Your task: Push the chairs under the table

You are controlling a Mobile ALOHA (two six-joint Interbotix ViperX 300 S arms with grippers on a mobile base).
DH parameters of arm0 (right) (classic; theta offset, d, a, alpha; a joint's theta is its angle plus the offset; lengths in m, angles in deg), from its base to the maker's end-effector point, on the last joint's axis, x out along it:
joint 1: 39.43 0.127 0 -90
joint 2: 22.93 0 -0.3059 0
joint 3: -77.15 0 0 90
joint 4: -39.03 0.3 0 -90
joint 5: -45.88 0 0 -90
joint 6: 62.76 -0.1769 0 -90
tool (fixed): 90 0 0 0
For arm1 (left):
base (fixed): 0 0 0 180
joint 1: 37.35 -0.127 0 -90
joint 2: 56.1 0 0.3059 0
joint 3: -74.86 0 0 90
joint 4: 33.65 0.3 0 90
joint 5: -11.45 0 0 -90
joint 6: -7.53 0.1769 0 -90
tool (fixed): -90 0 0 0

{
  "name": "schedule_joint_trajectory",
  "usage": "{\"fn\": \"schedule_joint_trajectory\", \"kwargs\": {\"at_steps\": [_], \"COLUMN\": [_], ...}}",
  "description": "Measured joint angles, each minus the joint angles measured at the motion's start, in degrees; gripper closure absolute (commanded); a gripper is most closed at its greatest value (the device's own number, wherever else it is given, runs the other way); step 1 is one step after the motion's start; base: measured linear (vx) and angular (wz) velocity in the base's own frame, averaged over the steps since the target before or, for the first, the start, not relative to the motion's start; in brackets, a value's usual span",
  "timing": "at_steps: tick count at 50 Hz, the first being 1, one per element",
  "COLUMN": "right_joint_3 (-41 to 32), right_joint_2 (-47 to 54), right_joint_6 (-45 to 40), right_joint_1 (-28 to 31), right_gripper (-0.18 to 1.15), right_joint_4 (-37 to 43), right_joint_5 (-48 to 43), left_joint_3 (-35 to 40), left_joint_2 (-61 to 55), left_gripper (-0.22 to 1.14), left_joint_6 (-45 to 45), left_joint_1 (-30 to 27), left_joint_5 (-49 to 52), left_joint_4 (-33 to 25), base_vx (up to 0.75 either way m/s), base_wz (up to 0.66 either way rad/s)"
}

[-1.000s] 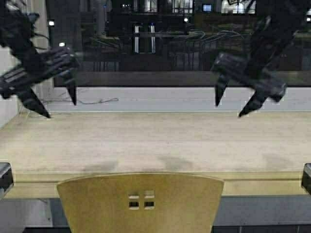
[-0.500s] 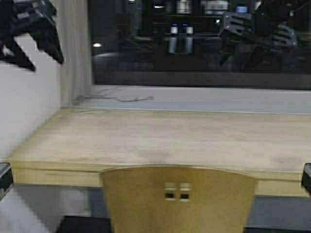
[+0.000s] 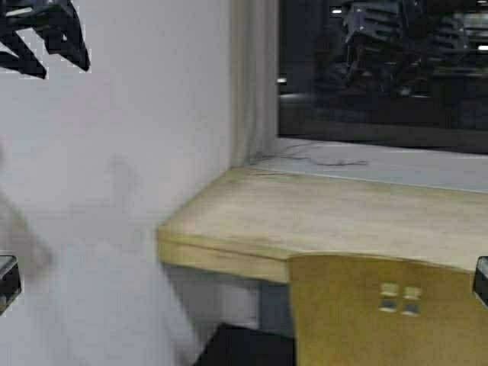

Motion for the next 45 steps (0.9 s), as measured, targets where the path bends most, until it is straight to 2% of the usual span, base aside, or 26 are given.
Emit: {"fn": "schedule_joint_trajectory", "kwargs": {"at_steps": [45], "right_joint_3": [-1.3], "right_joint_2": [3.2], "right_joint_6": [0.0], "right_joint_1": [-0.4], "right_gripper": [0.07], "right_joint_4": [-0.1], "right_joint_5": [0.7], "left_joint_3": [-2.8], "left_joint_2": [9.7], "left_gripper": [0.0], "left_joint_6": [-2.5], "left_joint_1": [-0.1], "left_joint_5": [-1.8], "left_joint_4": [0.1], "base_vx": [-0.27], "base_wz": [0.26]}}
